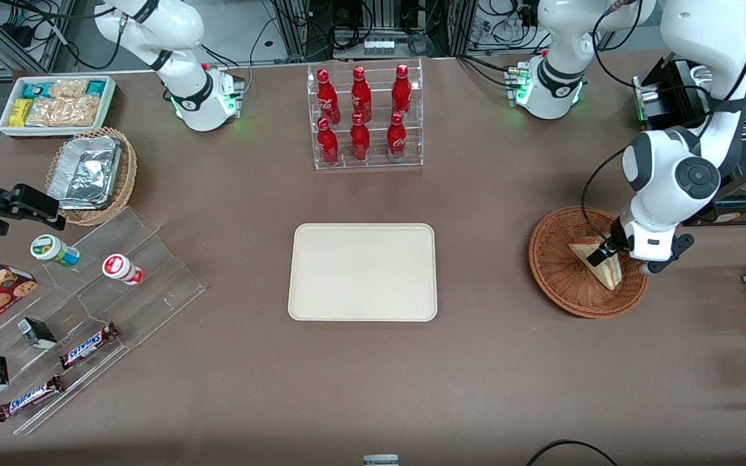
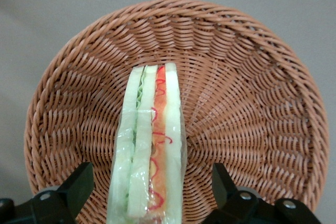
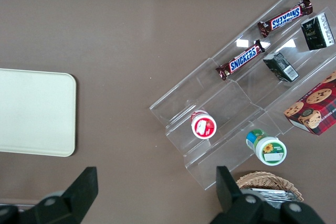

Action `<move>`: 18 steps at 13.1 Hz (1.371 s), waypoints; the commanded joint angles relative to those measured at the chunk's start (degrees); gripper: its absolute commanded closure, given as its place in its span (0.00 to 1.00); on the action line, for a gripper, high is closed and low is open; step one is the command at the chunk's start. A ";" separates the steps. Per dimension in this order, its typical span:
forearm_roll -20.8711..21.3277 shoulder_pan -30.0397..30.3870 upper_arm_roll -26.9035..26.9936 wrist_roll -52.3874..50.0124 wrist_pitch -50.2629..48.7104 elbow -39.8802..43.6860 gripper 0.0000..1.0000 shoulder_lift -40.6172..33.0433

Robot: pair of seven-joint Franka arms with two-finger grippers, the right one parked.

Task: Place sandwich from basket to tray
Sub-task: 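Lower the open left gripper onto the sandwich and close on it, then lift the sandwich out of the basket and carry it over the tray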

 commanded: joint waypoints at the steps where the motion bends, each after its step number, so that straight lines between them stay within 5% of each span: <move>1: 1.14 -0.44 0.03 -1.54 1.52 -1.27 0.00 0.53; 3: 1.14 -0.35 0.03 -1.54 3.01 -2.76 0.05 0.53; 5: 1.14 -0.27 0.03 -2.76 2.93 -2.68 0.77 0.27; 6: 1.14 -0.35 0.03 -2.77 2.76 -2.42 0.93 0.00; 8: 1.32 -0.53 0.03 -2.42 1.01 -1.89 0.98 -2.18; 12: 2.55 -5.08 -0.50 -2.85 -18.19 5.73 1.00 -9.03; 15: 2.46 -13.25 -0.58 -6.00 -34.55 16.18 1.00 -12.12; 18: 1.50 -24.75 -0.58 -8.47 -38.91 22.36 1.00 -11.25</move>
